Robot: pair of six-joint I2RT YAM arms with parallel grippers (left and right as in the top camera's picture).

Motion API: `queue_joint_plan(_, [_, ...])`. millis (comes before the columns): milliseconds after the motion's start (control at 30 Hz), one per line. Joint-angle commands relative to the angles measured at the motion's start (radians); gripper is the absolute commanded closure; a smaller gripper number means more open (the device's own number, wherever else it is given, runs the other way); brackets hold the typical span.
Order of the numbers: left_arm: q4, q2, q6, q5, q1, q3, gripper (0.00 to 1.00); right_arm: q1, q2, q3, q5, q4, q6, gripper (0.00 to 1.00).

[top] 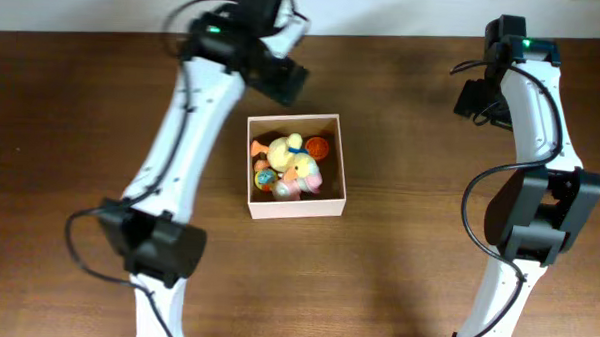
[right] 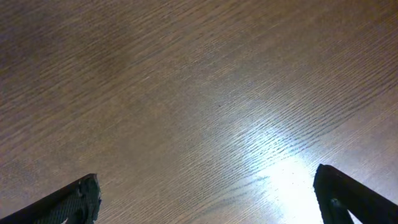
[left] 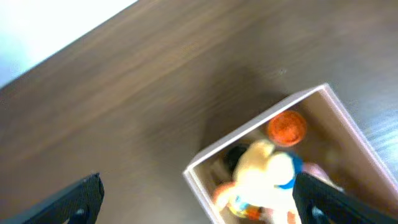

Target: Pack container

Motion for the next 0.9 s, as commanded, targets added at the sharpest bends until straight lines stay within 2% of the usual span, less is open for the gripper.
queue_joint_plan(0, [-0.05, -0.058, -0.106, -0.135, 0.03, 0.021, 0.01, -0.001, 0.002, 0.001, 0.002, 0.001, 0.016, 0.01])
queue_joint_plan(100, [-0.116, -0.083, -0.171, -0.282, 0.06, 0.021, 0.01, -0.001, 0.002, 0.001, 0.002, 0.001, 0.016, 0.01])
queue_joint_plan(200, [-0.171, -0.11, -0.179, -0.334, 0.092, 0.021, 0.01, -0.001, 0.002, 0.001, 0.002, 0.001, 0.016, 0.01])
queue_joint_plan(400, [-0.21, -0.156, -0.232, -0.291, 0.15, 0.021, 0.01, -0.001, 0.002, 0.001, 0.002, 0.001, 0.016, 0.01])
queue_joint_plan(700, [-0.21, -0.156, -0.231, -0.254, 0.153, 0.021, 0.01, -0.001, 0.002, 0.001, 0.002, 0.001, 0.016, 0.01])
queue_joint_plan(867, [-0.24, -0.156, -0.173, -0.28, 0.153, 0.021, 0.01, -0.001, 0.002, 0.001, 0.002, 0.001, 0.016, 0.01])
